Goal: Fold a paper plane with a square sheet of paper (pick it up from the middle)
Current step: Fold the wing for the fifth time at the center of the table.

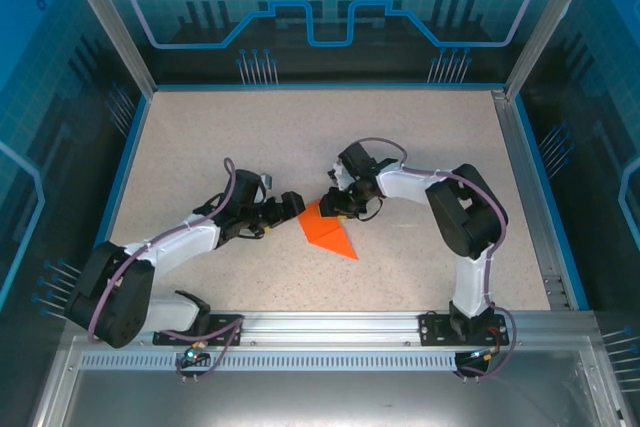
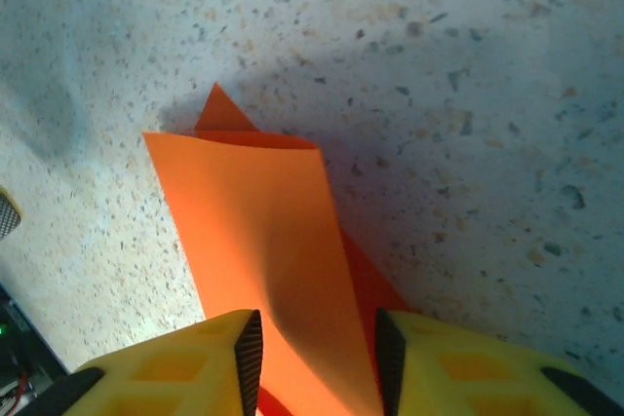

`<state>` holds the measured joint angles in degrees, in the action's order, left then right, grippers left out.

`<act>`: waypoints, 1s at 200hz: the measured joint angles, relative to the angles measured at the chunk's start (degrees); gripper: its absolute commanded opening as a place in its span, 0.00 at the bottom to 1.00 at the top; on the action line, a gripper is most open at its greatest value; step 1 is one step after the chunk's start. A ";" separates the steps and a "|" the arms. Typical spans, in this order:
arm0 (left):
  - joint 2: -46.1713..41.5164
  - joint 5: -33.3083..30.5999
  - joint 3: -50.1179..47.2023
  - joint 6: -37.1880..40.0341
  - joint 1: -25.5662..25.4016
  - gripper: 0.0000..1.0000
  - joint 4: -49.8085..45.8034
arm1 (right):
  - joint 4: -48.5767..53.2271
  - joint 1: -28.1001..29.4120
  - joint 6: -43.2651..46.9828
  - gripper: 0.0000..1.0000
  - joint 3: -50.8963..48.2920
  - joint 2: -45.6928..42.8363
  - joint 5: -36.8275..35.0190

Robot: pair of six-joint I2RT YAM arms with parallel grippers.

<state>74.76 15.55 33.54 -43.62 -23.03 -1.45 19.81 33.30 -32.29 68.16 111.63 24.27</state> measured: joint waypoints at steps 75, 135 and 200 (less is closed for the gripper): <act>1.22 1.99 1.20 -0.50 -0.92 0.96 0.52 | -21.66 -6.73 -14.67 0.22 -19.02 -7.45 0.55; 3.63 2.32 1.25 -1.75 -4.15 0.94 1.40 | -24.39 -7.13 -16.74 0.44 -25.42 -15.28 -1.33; 4.83 2.32 0.87 -3.15 -5.73 0.81 5.14 | -13.31 -6.71 -7.85 0.11 -26.62 -30.51 -1.62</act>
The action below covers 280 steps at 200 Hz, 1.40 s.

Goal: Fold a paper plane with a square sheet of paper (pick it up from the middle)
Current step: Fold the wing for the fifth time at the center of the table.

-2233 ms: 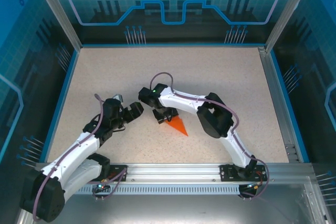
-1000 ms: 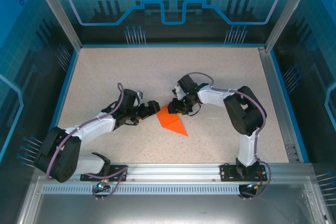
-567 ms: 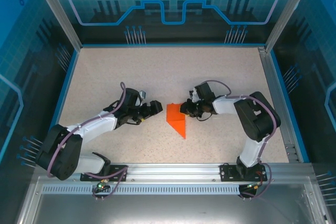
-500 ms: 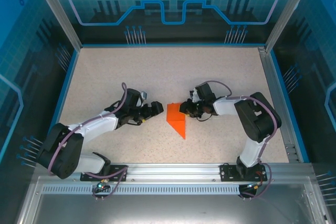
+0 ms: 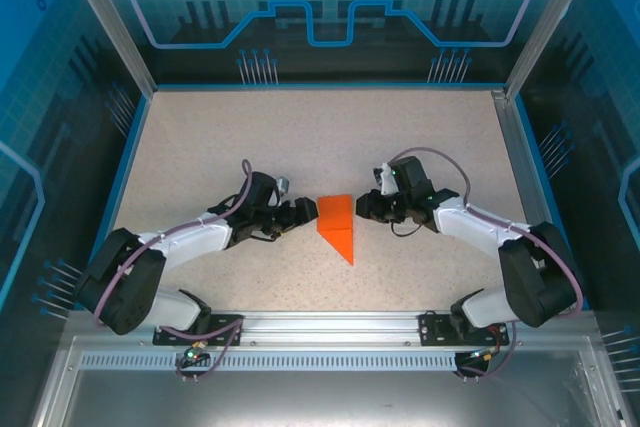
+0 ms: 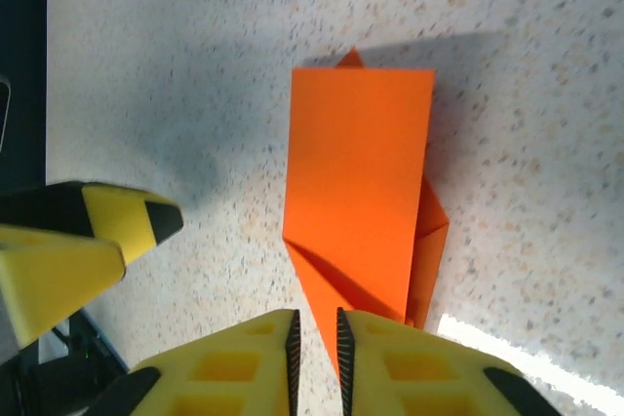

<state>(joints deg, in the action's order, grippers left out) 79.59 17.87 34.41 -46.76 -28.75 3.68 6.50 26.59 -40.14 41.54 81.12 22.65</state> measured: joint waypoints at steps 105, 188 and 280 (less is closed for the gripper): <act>6.67 0.02 -0.07 -1.38 -0.85 0.78 3.17 | 2.93 5.97 1.64 0.06 2.99 12.70 2.51; 8.26 0.04 1.90 -1.40 -3.15 0.77 3.10 | -4.63 1.46 0.48 0.09 -2.51 13.86 7.87; 12.44 0.04 3.93 -4.07 -5.77 0.70 4.76 | -13.35 -1.20 -2.27 0.10 -6.40 16.04 12.63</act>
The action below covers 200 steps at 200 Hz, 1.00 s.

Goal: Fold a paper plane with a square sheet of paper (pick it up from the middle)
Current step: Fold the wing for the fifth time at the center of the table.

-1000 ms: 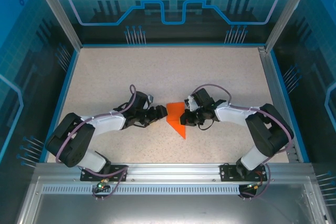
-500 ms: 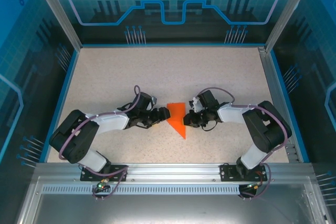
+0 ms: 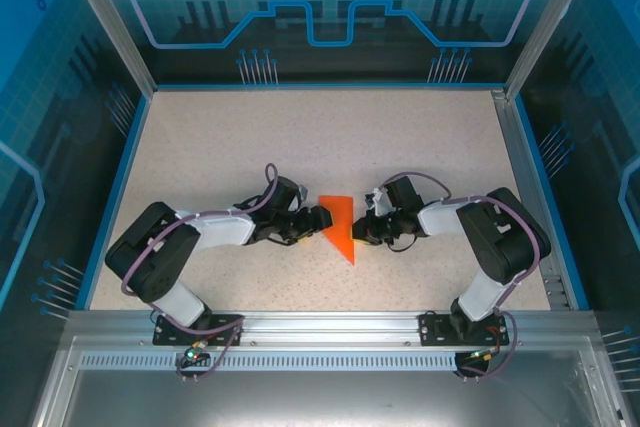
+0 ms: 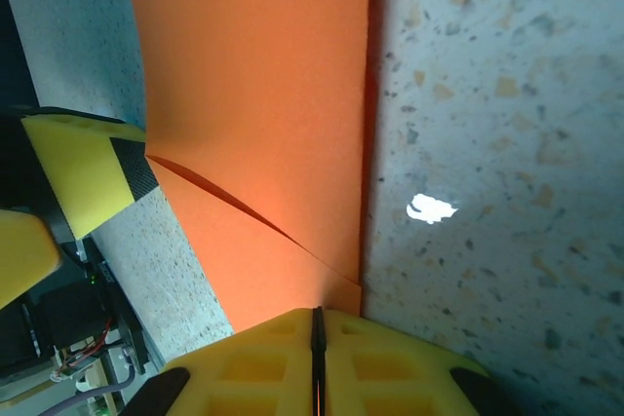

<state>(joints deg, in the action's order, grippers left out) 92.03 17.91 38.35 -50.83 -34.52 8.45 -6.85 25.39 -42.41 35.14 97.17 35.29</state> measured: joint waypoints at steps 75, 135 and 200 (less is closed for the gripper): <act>5.57 1.68 3.37 -1.77 -1.75 0.51 3.93 | -2.25 -1.22 -0.02 0.11 -0.70 1.01 3.17; 6.73 2.54 4.55 -1.77 -1.88 0.20 4.96 | -2.29 -1.44 0.48 0.18 -0.63 1.01 4.04; 6.60 0.61 5.07 -3.82 -1.99 0.00 3.85 | 1.68 0.35 3.30 0.20 -0.66 -4.39 -3.96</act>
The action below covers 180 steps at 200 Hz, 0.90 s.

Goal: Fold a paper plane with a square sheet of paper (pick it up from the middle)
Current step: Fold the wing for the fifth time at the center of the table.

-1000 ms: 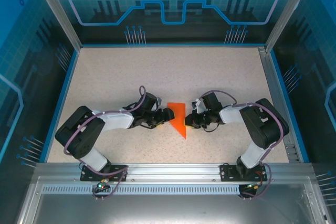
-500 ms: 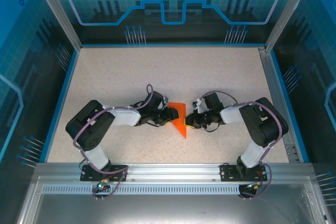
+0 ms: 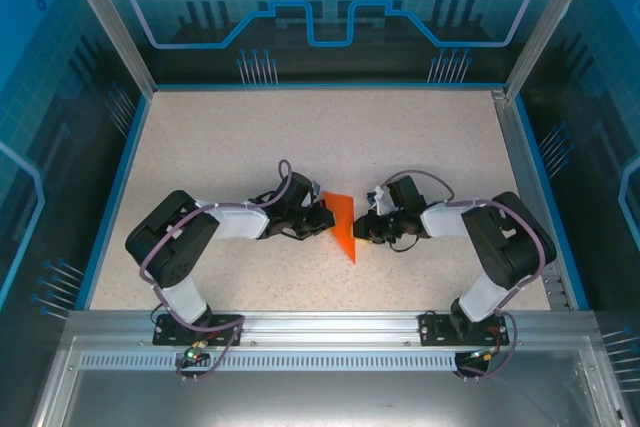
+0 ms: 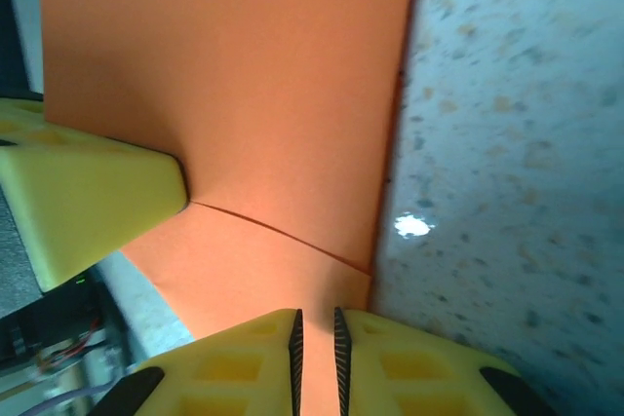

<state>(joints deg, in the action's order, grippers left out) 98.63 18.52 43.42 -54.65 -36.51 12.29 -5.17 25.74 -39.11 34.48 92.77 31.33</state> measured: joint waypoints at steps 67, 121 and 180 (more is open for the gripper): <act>-2.16 -1.14 -0.07 -2.47 -0.04 0.00 -0.22 | 5.55 18.08 6.75 0.28 -3.69 -21.75 -30.75; -2.71 -1.16 -0.07 -2.93 -0.04 0.00 -0.44 | 4.07 25.86 13.84 0.43 -11.72 -29.46 -47.39; -2.75 -1.16 -0.07 -3.96 -0.04 0.00 -0.46 | 5.75 33.53 20.20 0.52 -8.44 -24.33 -51.84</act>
<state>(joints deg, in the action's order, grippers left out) 95.88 17.37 43.35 -58.61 -36.56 11.84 0.58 59.27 -18.92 26.04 68.45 -20.51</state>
